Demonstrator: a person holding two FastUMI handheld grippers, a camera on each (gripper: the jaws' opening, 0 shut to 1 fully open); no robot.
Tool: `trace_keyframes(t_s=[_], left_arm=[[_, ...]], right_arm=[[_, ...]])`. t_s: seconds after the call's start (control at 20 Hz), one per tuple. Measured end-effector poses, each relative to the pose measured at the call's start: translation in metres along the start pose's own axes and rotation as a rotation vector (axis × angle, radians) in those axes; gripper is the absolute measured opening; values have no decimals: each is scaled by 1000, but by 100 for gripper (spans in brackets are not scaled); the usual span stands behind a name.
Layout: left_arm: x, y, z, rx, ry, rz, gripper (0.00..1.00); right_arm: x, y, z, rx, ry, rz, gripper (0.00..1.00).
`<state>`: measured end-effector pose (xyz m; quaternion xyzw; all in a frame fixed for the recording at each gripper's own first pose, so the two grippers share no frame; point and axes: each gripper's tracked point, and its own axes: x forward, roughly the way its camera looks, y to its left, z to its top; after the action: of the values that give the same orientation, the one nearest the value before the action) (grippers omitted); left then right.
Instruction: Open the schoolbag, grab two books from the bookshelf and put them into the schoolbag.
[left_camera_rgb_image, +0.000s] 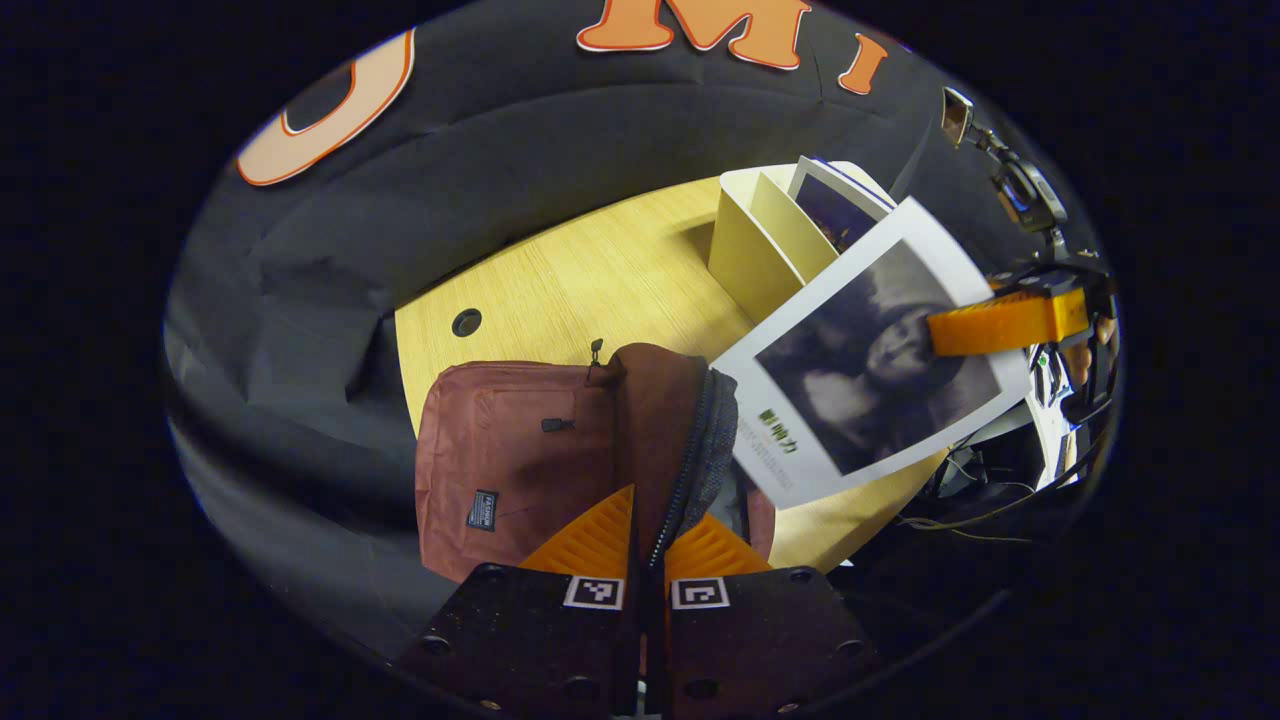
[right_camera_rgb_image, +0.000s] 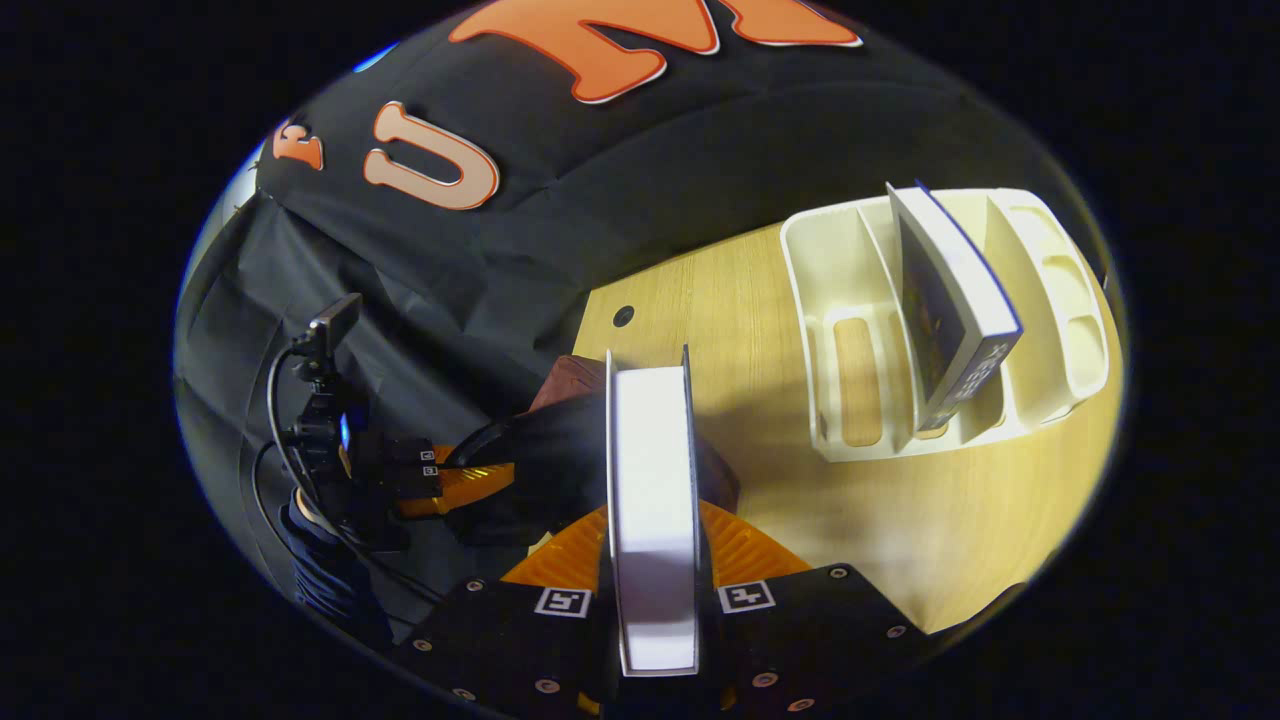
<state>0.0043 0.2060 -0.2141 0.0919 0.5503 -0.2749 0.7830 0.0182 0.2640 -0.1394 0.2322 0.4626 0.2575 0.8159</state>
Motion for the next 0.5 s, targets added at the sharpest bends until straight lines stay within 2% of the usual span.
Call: trace_keyframes(t_s=[0.3,0.5], left_arm=[[-5,-5,11,-19,-24,-21,4],[-9,-13,16,-29,-41,-23,4]], right_arm=[[51,15,-12,155,-14,144,31],[87,21,-24,221,-17,155,31]])
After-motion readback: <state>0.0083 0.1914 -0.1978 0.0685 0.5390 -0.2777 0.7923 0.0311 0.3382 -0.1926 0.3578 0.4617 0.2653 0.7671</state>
